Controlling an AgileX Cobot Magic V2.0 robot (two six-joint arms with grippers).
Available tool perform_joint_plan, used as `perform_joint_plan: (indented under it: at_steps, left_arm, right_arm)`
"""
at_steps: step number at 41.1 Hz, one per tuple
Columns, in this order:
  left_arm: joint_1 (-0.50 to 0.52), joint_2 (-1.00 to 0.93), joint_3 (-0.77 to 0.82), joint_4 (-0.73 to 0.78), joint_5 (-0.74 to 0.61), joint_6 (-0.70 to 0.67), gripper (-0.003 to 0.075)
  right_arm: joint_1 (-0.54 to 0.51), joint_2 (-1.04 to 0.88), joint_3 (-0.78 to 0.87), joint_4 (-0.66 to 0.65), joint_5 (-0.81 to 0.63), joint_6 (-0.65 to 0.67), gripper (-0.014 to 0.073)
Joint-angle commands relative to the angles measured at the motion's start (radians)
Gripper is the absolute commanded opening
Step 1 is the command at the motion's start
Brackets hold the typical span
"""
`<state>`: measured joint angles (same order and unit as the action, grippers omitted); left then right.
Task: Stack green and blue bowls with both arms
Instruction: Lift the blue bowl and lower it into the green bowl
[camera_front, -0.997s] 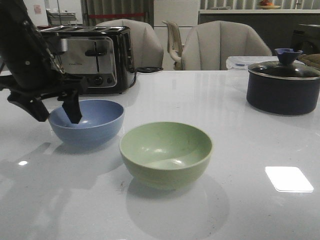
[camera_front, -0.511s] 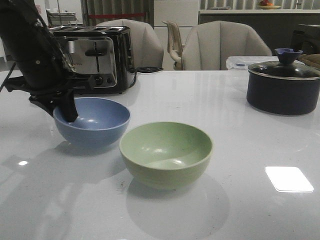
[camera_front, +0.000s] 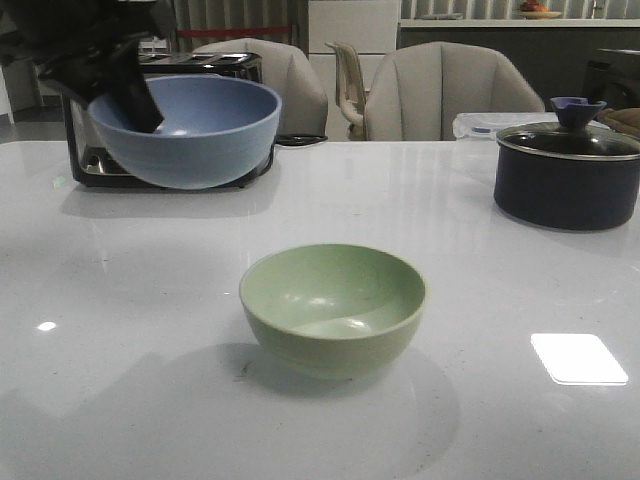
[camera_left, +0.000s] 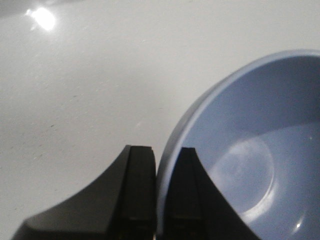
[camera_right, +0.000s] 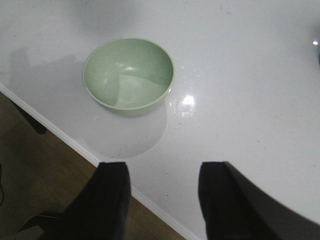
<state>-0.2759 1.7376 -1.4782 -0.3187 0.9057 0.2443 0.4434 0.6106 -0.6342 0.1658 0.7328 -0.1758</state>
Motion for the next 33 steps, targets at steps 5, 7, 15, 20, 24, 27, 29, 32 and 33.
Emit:
perform_joint_plan:
  at_steps: [5, 7, 15, 20, 24, 27, 29, 32, 33]
  left_arm:
    - [-0.121, -0.053, -0.032, -0.057, -0.066, 0.048, 0.0101]
    - [-0.153, -0.043, -0.032, -0.057, -0.068, 0.048, 0.0101]
    - [-0.249, 0.025, -0.032, -0.047, -0.087, 0.048, 0.0101]
    - [-0.278, 0.083, -0.032, -0.047, -0.113, 0.048, 0.0101]
    - [-0.282, 0.123, -0.032, -0.047, -0.142, 0.048, 0.0106]
    - [-0.282, 0.142, -0.032, -0.047, -0.151, 0.048, 0.0148]
    - [-0.282, 0.146, -0.032, -0.047, -0.151, 0.048, 0.0216]
    - [-0.282, 0.148, -0.032, -0.047, -0.147, 0.048, 0.0347]
    - [-0.282, 0.146, -0.033, -0.047, -0.147, 0.048, 0.0388]
  right_arm:
    - [-0.003, 0.001, -0.027, 0.002, -0.063, -0.008, 0.044]
    - [-0.003, 0.001, -0.027, 0.002, -0.063, -0.008, 0.044]
    - [-0.003, 0.001, -0.027, 0.002, -0.063, -0.008, 0.044]
    - [-0.003, 0.001, -0.027, 0.002, -0.063, -0.008, 0.044]
    - [-0.003, 0.001, -0.027, 0.002, -0.063, -0.008, 0.044]
    - [-0.003, 0.001, -0.027, 0.002, -0.063, -0.008, 0.044]
    - [-0.003, 0.001, -0.027, 0.002, -0.063, -0.008, 0.044]
    - [-0.003, 0.001, -0.027, 0.002, -0.063, -0.008, 0.044]
    - [-0.003, 0.001, -0.027, 0.002, -0.063, -0.008, 0.044]
